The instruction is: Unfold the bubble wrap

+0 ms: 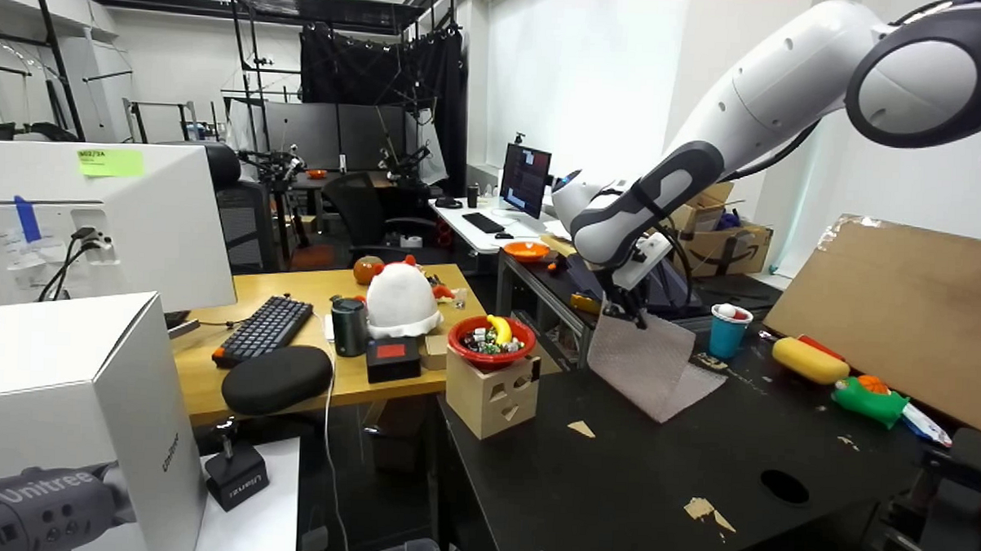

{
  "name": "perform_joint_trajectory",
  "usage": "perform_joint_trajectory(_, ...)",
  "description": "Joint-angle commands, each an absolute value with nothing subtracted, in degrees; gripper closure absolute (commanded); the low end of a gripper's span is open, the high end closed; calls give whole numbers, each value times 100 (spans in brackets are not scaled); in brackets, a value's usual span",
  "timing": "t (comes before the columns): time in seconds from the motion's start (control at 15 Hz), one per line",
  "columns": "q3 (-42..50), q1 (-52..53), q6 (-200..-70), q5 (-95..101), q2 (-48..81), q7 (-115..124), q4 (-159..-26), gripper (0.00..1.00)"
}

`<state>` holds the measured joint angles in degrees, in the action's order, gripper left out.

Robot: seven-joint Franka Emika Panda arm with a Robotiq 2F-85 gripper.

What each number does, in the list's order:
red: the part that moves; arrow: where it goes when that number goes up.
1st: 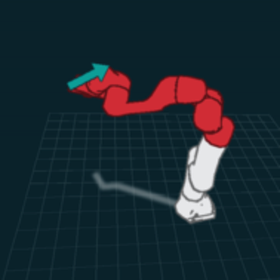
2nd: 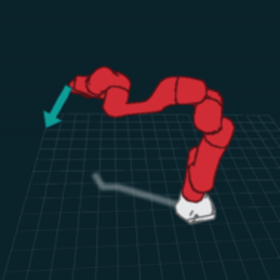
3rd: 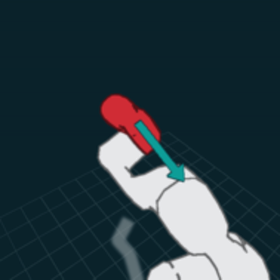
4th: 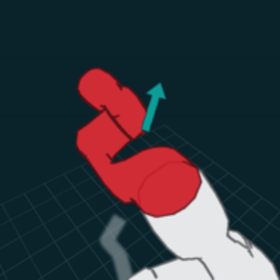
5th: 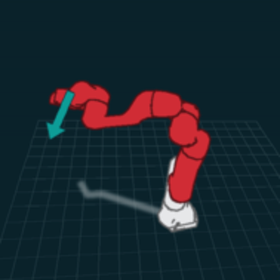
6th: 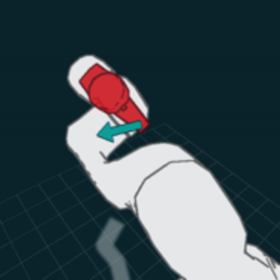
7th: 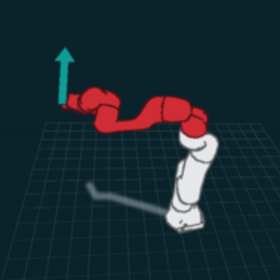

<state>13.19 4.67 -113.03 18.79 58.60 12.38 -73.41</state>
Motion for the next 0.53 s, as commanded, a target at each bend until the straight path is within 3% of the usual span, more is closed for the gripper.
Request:
perform_joint_trajectory(0.0,1011,331,-11314,1750,5399,950,-7780,99)
perform_joint_trajectory(0.27,643,56,-10961,1366,5289,298,-7710,99)
perform_joint_trajectory(0.33,518,-54,-10791,1239,5260,-9,-7677,71)
perform_joint_trajectory(0.47,369,-204,-10476,1043,5228,-382,-7611,63)
